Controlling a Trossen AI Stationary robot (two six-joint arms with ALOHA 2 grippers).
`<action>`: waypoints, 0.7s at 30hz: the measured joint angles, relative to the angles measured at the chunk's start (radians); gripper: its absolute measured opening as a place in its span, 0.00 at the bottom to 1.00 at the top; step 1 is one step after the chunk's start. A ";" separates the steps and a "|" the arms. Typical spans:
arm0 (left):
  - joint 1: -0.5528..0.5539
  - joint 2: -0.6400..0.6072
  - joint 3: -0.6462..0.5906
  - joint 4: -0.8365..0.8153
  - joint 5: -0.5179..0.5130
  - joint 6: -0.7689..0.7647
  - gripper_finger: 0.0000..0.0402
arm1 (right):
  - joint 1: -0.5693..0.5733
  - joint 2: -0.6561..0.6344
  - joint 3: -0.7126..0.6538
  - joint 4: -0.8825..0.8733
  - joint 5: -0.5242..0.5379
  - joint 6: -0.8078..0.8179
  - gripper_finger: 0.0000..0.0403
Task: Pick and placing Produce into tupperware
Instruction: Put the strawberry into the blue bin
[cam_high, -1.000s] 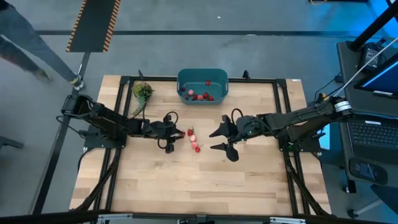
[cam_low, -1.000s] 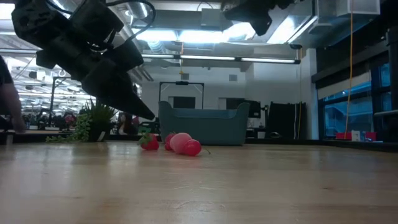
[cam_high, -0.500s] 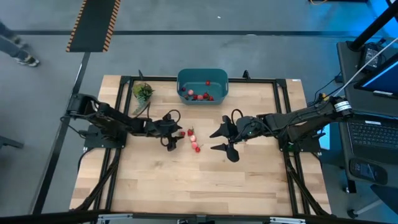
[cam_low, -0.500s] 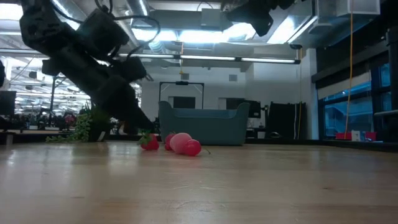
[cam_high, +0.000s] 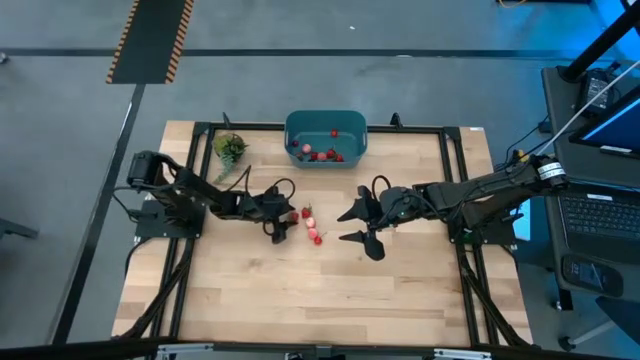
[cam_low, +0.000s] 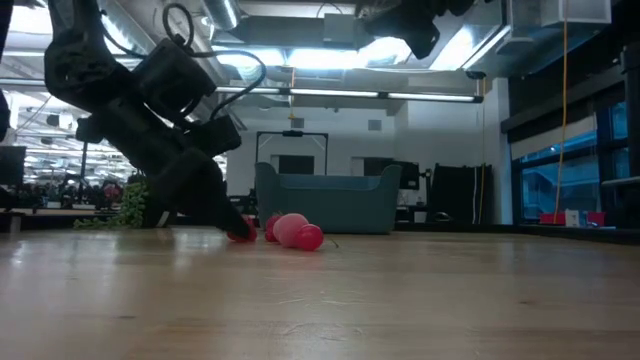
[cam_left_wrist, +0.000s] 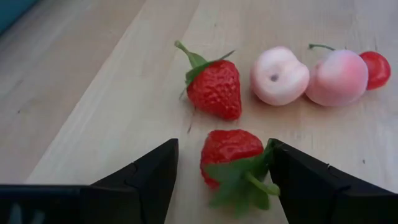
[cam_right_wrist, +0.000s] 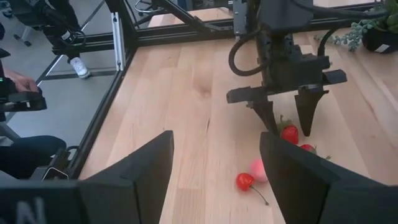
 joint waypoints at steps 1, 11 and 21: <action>0.002 0.004 0.000 0.008 -0.001 0.000 0.59 | 0.000 0.000 0.000 -0.003 0.000 0.000 0.60; 0.012 0.005 0.001 -0.021 -0.031 0.000 0.53 | 0.000 0.000 0.000 -0.017 0.000 0.000 0.60; 0.010 0.005 0.000 -0.001 -0.029 -0.005 0.32 | 0.000 0.000 0.000 -0.022 0.000 0.000 0.60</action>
